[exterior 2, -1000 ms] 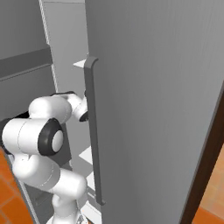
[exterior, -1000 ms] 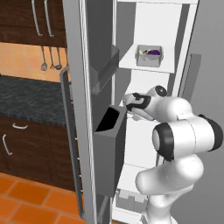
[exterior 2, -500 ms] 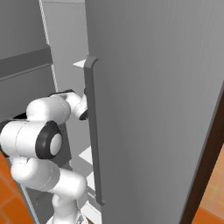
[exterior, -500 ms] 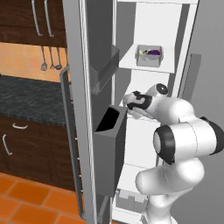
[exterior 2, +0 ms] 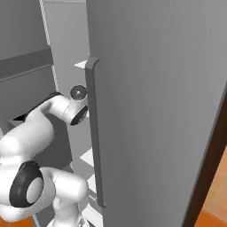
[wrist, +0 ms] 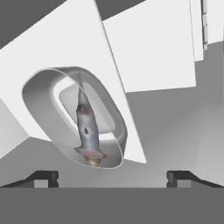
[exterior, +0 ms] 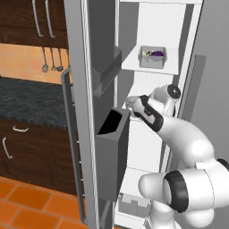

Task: Take the meat container that has the fish and place it on the second highest rack of the freezer. Then take the vegetable container that has the mushroom and eggplant and place it on the highest rack of the freezer.

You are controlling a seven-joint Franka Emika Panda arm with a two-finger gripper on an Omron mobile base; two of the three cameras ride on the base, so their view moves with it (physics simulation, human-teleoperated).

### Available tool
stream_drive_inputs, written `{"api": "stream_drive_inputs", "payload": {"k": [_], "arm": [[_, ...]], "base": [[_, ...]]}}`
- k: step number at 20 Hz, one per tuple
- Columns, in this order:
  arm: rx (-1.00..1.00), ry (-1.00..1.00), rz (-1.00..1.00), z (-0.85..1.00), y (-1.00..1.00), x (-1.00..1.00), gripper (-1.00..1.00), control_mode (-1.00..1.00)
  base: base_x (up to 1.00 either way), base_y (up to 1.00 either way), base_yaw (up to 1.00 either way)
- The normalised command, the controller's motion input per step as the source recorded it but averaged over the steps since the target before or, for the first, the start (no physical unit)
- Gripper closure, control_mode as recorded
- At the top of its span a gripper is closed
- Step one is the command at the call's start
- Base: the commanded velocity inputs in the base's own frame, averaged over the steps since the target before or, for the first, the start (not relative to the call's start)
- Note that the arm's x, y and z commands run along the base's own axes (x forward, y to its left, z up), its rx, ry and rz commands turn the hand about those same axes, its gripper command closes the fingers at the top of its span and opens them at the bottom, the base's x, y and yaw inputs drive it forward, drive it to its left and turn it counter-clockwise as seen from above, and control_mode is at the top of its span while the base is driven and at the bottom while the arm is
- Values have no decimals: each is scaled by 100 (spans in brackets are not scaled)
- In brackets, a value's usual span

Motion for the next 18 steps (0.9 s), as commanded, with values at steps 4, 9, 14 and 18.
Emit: {"api": "stream_drive_inputs", "payload": {"k": [4, 9, 14, 18], "arm": [[-1, 0, 0, 57, 0, -100, -100, -100], [-2, 3, -4, 51, 0, -100, -100, -100], [-8, 4, -4, 23, 0, -100, -100, -100], [-7, 0, -4, 0, 0, -100, -100, -100]], "base": [[0, 0, 0], [0, 0, 0], [0, 0, 0], [0, 0, 0]]}}
